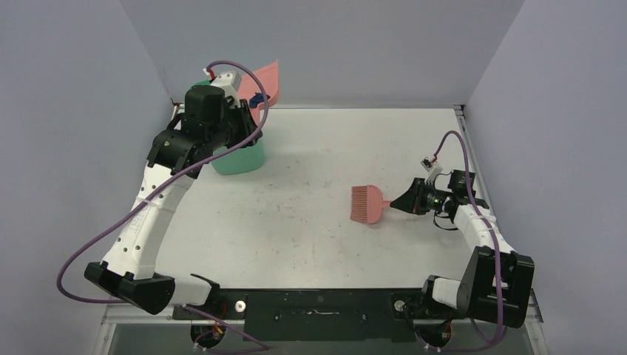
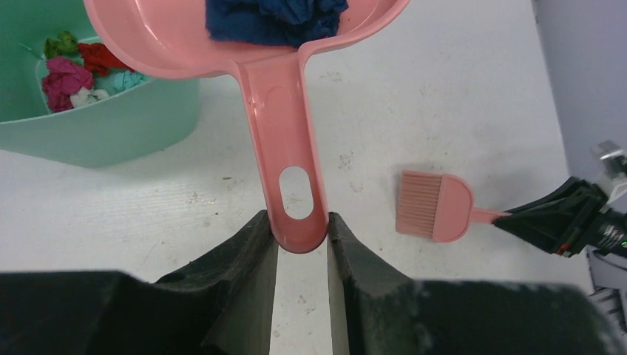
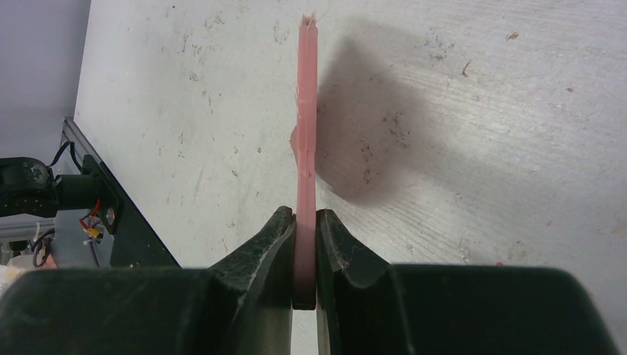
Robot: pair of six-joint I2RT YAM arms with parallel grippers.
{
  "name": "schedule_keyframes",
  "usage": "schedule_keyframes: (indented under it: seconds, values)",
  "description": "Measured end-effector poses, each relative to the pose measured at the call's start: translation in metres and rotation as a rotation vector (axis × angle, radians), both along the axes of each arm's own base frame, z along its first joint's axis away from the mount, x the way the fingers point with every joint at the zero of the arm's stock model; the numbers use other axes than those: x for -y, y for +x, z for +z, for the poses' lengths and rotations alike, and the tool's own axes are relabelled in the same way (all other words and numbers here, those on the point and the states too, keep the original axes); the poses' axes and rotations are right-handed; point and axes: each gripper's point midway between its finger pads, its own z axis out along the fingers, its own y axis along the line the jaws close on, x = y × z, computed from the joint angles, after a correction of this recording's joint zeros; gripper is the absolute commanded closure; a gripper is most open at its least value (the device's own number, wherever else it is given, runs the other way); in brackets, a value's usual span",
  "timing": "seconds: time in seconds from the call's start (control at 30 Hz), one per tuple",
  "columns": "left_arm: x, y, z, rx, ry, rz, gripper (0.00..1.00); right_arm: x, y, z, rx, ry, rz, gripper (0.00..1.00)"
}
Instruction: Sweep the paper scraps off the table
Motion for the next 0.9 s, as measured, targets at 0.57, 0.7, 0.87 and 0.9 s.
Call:
schedule_keyframes:
  seconds: [0.57,0.7,0.87,0.9]
  values:
    - [-0.020,0.051,0.035,-0.044,-0.637,0.139,1.00,-0.001,-0.001,-0.001,-0.001,0.005,0.010,0.95]
    - [-0.019,0.060,0.022,-0.102,-0.790,0.164,1.00,-0.001,-0.001,-0.001,-0.001,0.005,0.010,0.95]
    - [-0.027,0.062,0.003,-0.159,-1.014,0.227,1.00,-0.001,0.000,-0.001,-0.001,0.004,0.010,0.95]
    - [-0.028,0.062,0.003,-0.160,-1.047,0.234,1.00,-0.001,0.000,-0.001,-0.001,0.005,0.010,0.95]
